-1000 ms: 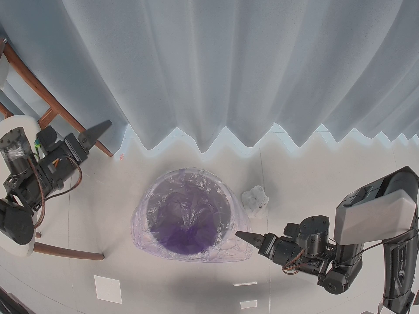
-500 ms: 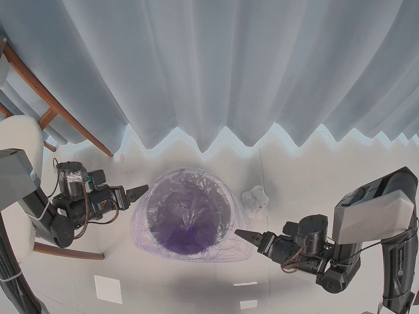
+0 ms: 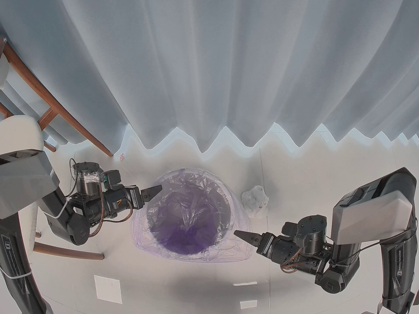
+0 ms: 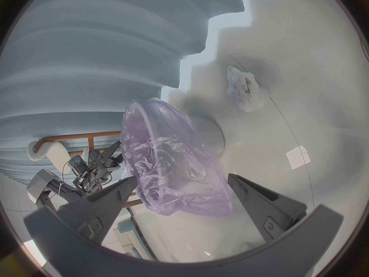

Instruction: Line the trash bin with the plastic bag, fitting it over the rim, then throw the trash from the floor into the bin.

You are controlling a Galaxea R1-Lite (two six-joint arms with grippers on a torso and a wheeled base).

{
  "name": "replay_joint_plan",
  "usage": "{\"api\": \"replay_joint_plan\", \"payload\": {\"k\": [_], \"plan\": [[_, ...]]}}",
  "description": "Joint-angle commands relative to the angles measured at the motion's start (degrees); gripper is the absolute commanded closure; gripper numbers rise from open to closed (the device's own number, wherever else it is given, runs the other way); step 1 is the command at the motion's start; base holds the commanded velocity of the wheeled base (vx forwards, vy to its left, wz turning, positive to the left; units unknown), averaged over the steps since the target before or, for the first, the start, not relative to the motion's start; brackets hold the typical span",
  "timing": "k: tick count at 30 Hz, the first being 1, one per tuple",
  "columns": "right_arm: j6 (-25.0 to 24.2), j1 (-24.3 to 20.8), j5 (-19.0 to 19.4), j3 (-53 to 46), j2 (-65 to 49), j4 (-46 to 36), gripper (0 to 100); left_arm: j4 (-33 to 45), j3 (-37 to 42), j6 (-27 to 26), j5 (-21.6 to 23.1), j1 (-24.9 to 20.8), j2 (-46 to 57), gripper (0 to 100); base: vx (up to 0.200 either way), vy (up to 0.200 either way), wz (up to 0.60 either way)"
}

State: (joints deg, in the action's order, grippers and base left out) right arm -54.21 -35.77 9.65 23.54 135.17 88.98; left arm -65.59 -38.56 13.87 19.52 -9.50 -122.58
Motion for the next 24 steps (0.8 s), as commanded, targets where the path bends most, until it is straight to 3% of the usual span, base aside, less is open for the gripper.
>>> {"api": "replay_joint_plan", "payload": {"k": [1,24], "plan": [[0.1,0.0,0.0,0.0,0.2,1.0,0,0.1,-1.3,0.0,0.0,-0.7,-1.3,100,0.000,0.000,0.00],[0.9,-0.2,0.0,0.1,0.8,1.0,0,-0.7,-2.1,2.6,-1.0,-0.2,-0.4,100,0.000,0.000,0.00]]}}
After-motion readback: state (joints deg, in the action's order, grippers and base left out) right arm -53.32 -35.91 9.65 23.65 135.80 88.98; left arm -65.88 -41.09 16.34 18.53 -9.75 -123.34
